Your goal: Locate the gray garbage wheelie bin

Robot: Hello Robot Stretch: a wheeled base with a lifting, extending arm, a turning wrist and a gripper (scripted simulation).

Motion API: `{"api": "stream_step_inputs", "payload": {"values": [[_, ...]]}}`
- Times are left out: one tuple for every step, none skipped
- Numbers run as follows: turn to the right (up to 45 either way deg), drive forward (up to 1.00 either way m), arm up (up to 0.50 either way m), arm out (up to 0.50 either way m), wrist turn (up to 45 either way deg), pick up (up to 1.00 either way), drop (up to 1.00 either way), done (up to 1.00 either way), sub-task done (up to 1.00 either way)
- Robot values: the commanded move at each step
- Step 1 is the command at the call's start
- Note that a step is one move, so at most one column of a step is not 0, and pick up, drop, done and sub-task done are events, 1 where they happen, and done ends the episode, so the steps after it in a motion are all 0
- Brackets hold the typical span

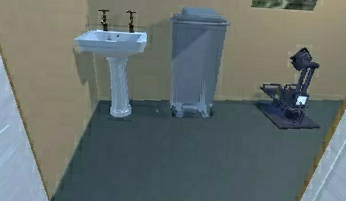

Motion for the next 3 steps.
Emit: {"api": "stream_step_inputs", "payload": {"values": [[-12.0, 0.0, 0.0, 0.0, 0.0, 0.0, 0.0, 0.0, 0.0], [0.0, 1.0, 0.0, 0.0, 0.0, 0.0, 0.0, 0.0, 0.0], [-3.0, 0.0, 0.0, 0.0, 0.0, 0.0, 0.0, 0.0, 0.0]]}}
